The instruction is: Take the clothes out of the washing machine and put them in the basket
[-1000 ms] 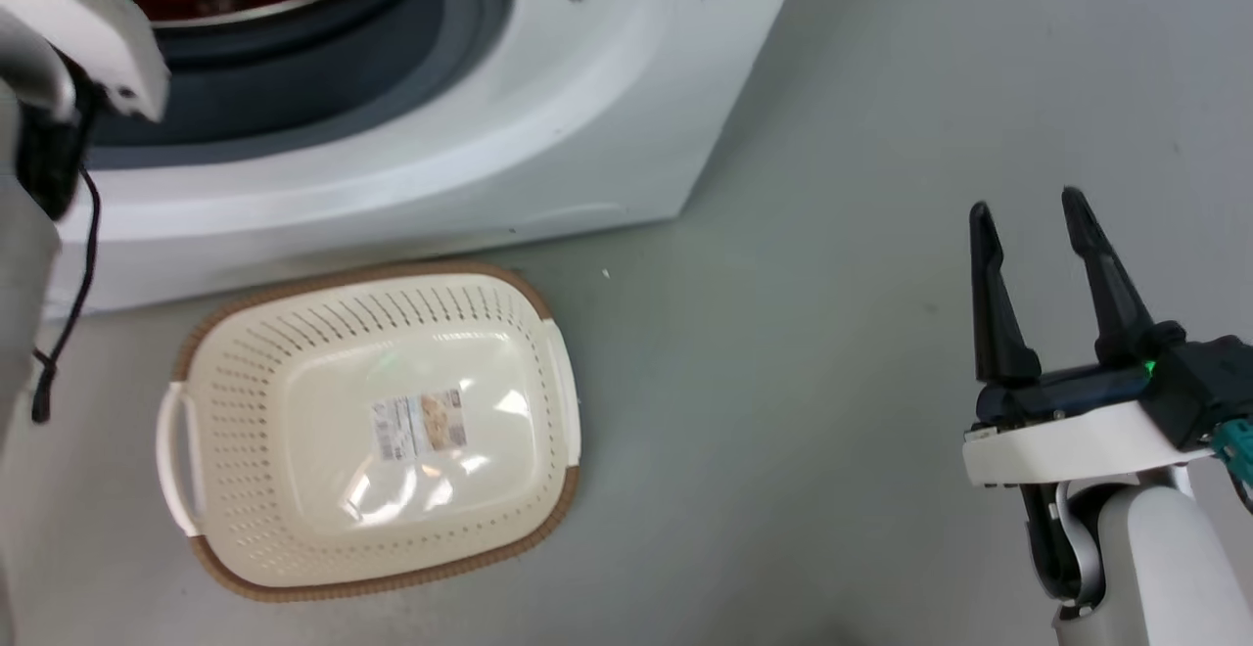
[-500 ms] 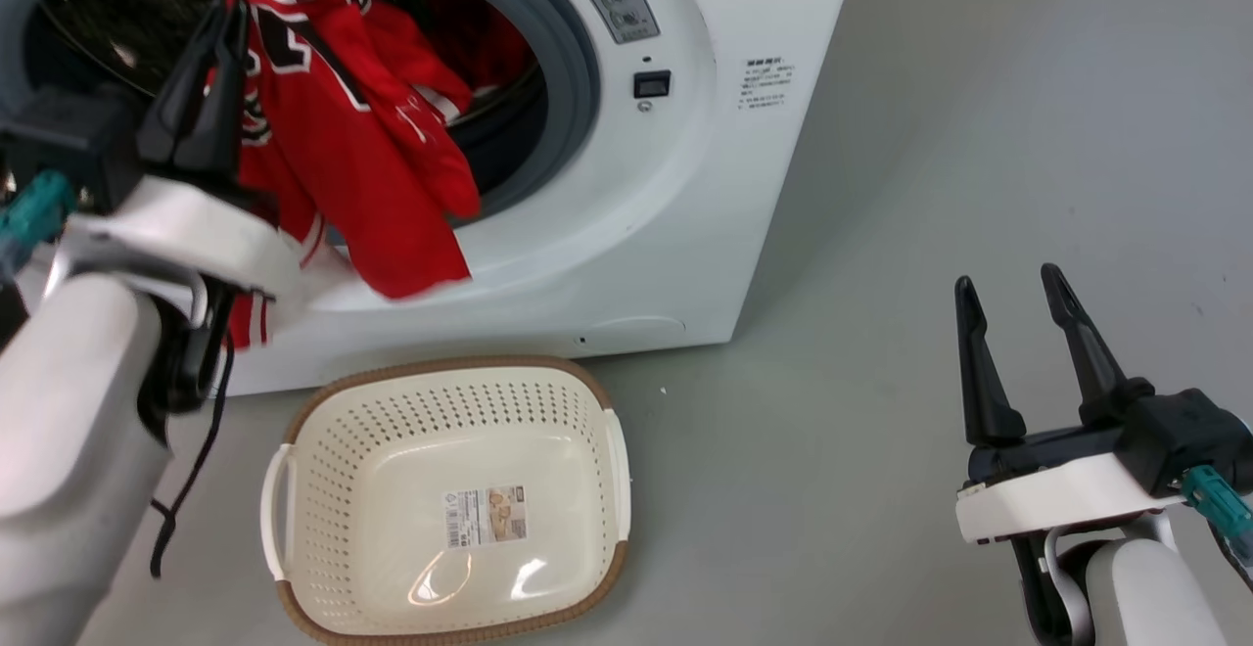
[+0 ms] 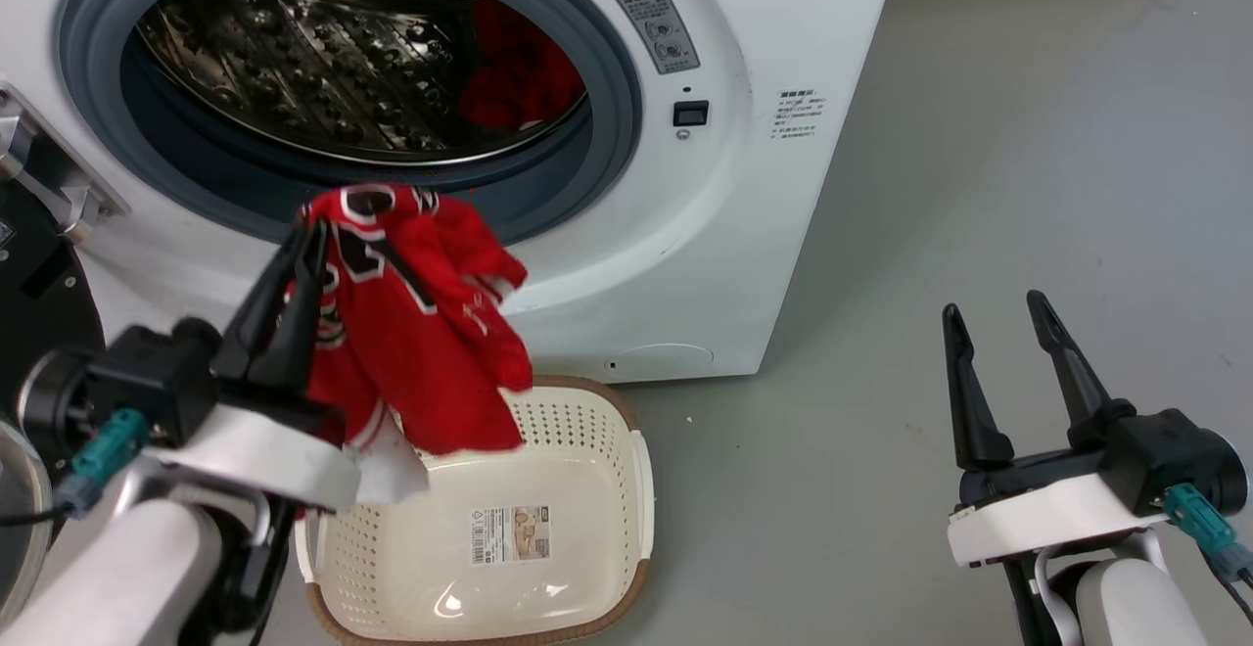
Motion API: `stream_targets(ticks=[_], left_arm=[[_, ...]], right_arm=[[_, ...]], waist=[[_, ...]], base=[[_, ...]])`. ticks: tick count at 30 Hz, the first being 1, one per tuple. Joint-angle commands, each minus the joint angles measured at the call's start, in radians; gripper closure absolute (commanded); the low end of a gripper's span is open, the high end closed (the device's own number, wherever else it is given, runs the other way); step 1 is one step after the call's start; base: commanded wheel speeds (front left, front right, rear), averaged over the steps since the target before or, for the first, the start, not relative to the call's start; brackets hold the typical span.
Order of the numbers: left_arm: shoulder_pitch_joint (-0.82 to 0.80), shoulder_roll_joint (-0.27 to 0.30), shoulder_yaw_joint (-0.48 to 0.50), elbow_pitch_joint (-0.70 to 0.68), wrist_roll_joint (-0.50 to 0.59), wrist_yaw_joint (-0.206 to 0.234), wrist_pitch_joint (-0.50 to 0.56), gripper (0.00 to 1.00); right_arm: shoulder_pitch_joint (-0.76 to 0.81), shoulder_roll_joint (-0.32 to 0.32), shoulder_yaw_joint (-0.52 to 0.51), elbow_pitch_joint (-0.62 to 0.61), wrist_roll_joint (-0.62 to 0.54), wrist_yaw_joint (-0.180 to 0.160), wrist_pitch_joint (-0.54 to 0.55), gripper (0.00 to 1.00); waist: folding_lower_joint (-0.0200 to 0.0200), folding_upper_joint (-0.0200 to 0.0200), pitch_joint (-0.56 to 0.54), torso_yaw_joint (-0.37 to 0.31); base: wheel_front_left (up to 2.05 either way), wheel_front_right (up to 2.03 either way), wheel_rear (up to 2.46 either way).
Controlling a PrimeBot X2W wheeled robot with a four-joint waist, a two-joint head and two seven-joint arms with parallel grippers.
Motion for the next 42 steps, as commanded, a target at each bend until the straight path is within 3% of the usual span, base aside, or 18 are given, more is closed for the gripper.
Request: stream_targets(ticks=[1, 6, 9, 15, 26, 30, 41, 42], left_arm=[[0.014, 0.002, -0.003, 0.000, 0.002, 0.004, 0.000, 1.00], [0.066, -0.034, -0.036, 0.062, -0.019, -0.014, -0.010, 1.00], [0.084, -0.061, -0.052, 0.142, -0.045, -0.046, -0.016, 1.00], [0.021, -0.140, -0.108, 0.385, -0.042, -0.130, -0.025, 1.00], [-0.190, -0.299, -0.147, 0.846, 0.030, -0.235, -0.046, 1.00], [-0.254, -0.340, -0.126, 0.968, 0.060, -0.242, -0.049, 1.00], [-0.312, -0.407, -0.025, 1.137, 0.116, -0.264, -0.049, 1.00], [-0.315, -0.410, -0.019, 1.144, 0.120, -0.265, -0.049, 0.60]], right_arm=[[0.000, 0.001, 0.003, -0.003, -0.005, -0.001, -0.002, 0.00], [-0.013, 0.001, 0.006, -0.006, -0.018, -0.001, -0.002, 0.00], [-0.029, 0.001, 0.008, -0.015, -0.016, -0.001, -0.002, 0.00], [-0.057, 0.001, 0.015, -0.036, -0.023, -0.001, -0.003, 0.00], [-0.135, 0.001, 0.020, -0.099, -0.022, -0.001, -0.002, 0.00], [-0.149, 0.001, 0.015, -0.108, -0.019, -0.001, -0.003, 0.00], [-0.169, 0.002, 0.006, -0.115, -0.010, -0.001, -0.003, 0.00], [-0.170, 0.002, 0.005, -0.112, -0.010, -0.001, -0.002, 0.00]], waist=[[0.0002, 0.0000, 0.005, 0.001], [0.0002, 0.0000, 0.033, -0.004], [0.0002, 0.0000, 0.068, -0.012], [0.0002, 0.0000, 0.152, -0.024], [0.0002, 0.0000, 0.342, -0.080], [0.0002, 0.0000, 0.384, -0.098], [0.0002, 0.0000, 0.448, -0.117], [0.0002, 0.0000, 0.446, -0.116]], base=[[0.00, 0.00, 0.00], [0.00, 0.00, 0.00], [0.00, 0.00, 0.00], [0.00, 0.00, 0.00], [0.00, 0.00, 0.00], [0.00, 0.00, 0.00], [0.00, 0.00, 0.00], [0.00, 0.00, 0.00]])
